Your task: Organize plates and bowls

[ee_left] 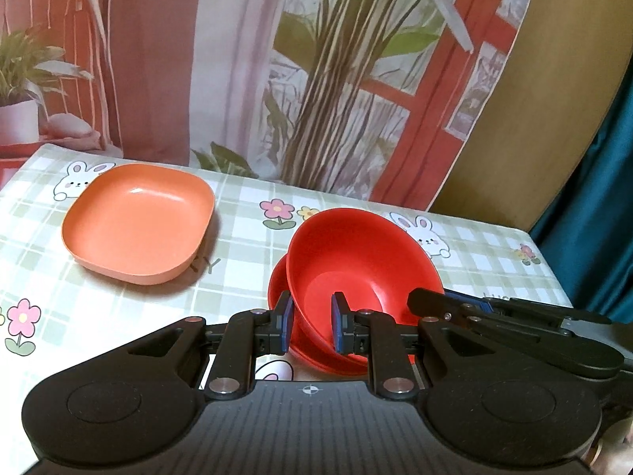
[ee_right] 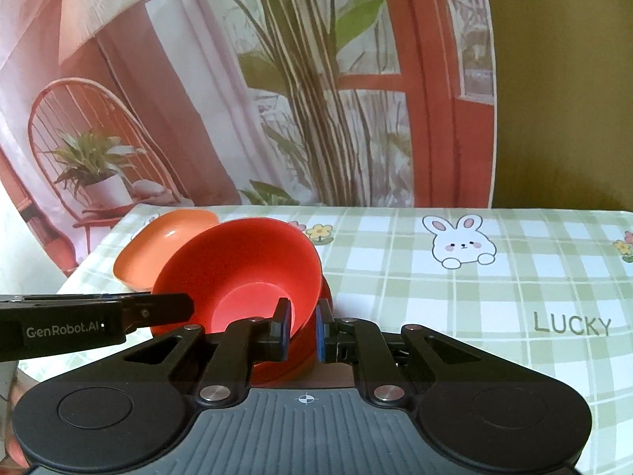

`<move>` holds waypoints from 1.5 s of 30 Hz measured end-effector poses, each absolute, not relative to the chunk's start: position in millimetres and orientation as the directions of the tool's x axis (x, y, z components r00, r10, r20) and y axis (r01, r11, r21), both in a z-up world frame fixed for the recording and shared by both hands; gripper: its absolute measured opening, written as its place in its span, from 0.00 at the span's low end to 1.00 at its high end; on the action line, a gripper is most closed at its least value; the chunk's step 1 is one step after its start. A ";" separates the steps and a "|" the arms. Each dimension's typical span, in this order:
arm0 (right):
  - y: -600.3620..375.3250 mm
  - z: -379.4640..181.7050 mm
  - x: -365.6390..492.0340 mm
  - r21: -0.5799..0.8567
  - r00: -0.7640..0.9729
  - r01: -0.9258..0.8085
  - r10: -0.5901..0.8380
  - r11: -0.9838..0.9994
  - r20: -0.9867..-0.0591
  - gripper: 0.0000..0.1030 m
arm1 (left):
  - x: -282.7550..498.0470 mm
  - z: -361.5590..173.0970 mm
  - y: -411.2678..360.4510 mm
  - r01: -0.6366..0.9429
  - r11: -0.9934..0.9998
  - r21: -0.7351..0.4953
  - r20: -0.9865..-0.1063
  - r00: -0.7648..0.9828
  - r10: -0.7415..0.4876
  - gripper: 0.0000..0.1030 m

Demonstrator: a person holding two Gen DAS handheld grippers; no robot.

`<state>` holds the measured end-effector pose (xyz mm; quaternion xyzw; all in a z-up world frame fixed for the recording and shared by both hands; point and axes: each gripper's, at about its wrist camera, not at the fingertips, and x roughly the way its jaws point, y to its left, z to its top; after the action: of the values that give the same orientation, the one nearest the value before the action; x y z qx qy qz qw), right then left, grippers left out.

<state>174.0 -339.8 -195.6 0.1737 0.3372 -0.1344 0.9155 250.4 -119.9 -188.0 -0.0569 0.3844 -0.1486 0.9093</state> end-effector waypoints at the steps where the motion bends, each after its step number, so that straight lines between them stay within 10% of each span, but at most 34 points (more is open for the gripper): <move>1: -340.0 -197.1 174.2 0.228 0.735 0.365 -0.128 0.903 -0.666 0.11 | 251.3 -189.3 -120.5 0.226 0.950 -0.217 -0.685 0.658 -0.313 0.20; 20: -342.9 -202.5 179.0 0.225 0.719 0.371 -0.126 0.901 -0.683 0.11 | 257.9 -198.0 -123.3 0.219 0.952 -0.214 -0.703 0.642 -0.306 0.21; 27: -342.8 -197.9 177.4 0.219 0.720 0.379 -0.138 0.899 -0.680 0.17 | 260.9 -198.2 -121.2 0.189 0.961 -0.203 -0.717 0.639 -0.277 0.46; 45: -331.6 -171.8 136.4 0.289 0.763 0.386 -0.128 0.876 -0.633 0.17 | 215.9 -171.7 -78.7 0.113 0.971 -0.210 -0.680 0.696 -0.229 0.46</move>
<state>136.4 -331.6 -171.8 0.2057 0.3141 -0.1402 0.9162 215.9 -78.7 -171.7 -0.0761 0.3784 -0.0932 0.9178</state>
